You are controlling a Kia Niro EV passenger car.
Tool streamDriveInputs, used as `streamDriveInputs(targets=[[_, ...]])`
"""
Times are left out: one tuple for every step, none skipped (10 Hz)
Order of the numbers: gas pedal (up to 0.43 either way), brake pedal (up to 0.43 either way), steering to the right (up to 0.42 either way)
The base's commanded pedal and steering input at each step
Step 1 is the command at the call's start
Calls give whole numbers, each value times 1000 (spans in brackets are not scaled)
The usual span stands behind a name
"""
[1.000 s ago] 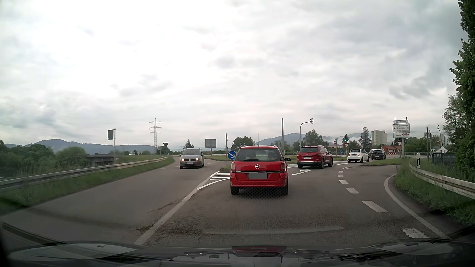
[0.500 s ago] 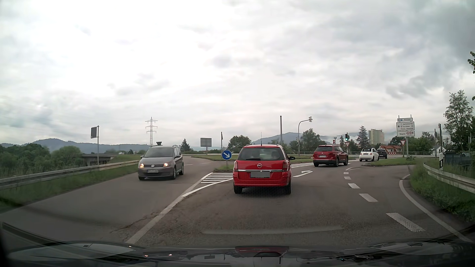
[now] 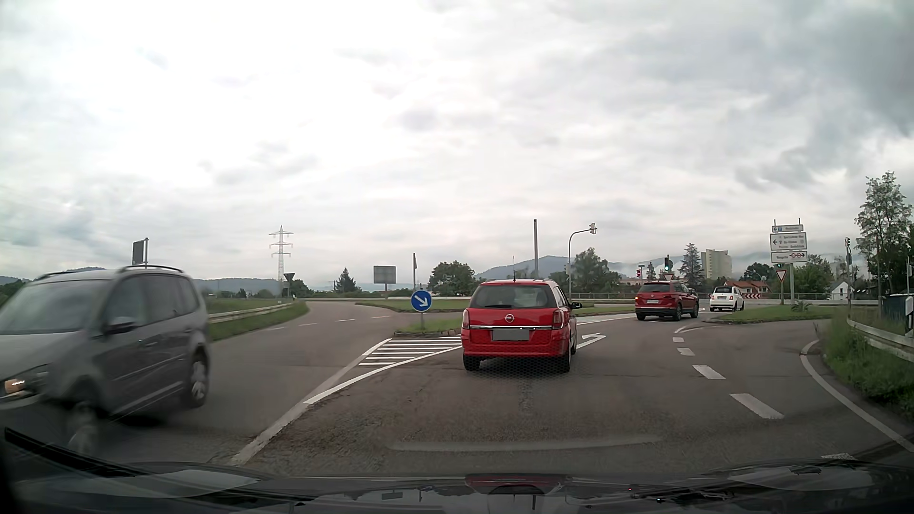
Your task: Follow the waypoints while adhering to traffic rules and regulations
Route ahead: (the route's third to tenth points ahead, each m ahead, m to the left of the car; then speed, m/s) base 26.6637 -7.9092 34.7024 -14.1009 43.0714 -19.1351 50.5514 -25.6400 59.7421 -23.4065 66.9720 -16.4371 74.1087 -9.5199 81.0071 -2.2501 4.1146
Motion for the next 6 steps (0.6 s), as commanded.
streamDriveInputs(targets=[[138, 0, 41], [138, 0, 44], [150, 0, 46], [150, 0, 48], [150, 0, 51], [150, 0, 54]])
